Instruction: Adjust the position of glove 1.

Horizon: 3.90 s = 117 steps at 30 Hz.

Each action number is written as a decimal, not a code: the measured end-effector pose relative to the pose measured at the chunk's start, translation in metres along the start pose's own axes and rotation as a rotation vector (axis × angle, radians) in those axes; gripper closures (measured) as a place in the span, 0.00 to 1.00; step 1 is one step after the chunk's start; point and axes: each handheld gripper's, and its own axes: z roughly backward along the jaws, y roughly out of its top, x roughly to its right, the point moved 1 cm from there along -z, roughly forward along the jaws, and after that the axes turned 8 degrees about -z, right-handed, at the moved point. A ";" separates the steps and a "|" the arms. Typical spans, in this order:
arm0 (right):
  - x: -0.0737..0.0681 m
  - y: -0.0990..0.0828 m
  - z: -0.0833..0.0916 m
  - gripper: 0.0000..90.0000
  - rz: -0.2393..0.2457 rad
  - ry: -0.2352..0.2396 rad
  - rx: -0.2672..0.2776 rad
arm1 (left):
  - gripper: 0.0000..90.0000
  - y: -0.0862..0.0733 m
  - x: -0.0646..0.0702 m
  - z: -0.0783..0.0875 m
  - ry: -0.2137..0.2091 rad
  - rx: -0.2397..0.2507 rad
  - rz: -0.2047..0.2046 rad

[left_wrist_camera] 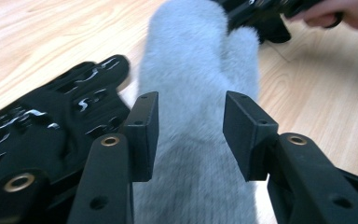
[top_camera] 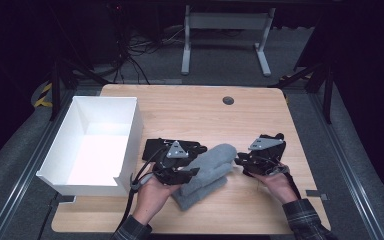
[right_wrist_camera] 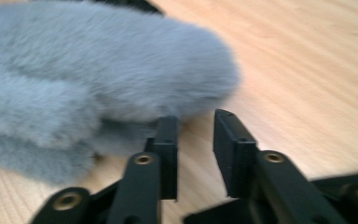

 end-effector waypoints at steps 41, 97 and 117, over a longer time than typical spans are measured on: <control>0.008 0.037 -0.012 0.97 -0.102 0.173 -0.019 | 0.85 -0.020 -0.001 0.018 -0.050 -0.013 0.082; 0.008 -0.085 0.073 0.10 -0.076 -0.091 0.033 | 0.18 -0.009 -0.008 -0.055 -0.065 -0.189 -0.057; 0.036 -0.112 0.082 0.03 -0.116 -0.166 0.041 | 0.19 0.000 -0.013 -0.055 -0.095 -0.181 -0.052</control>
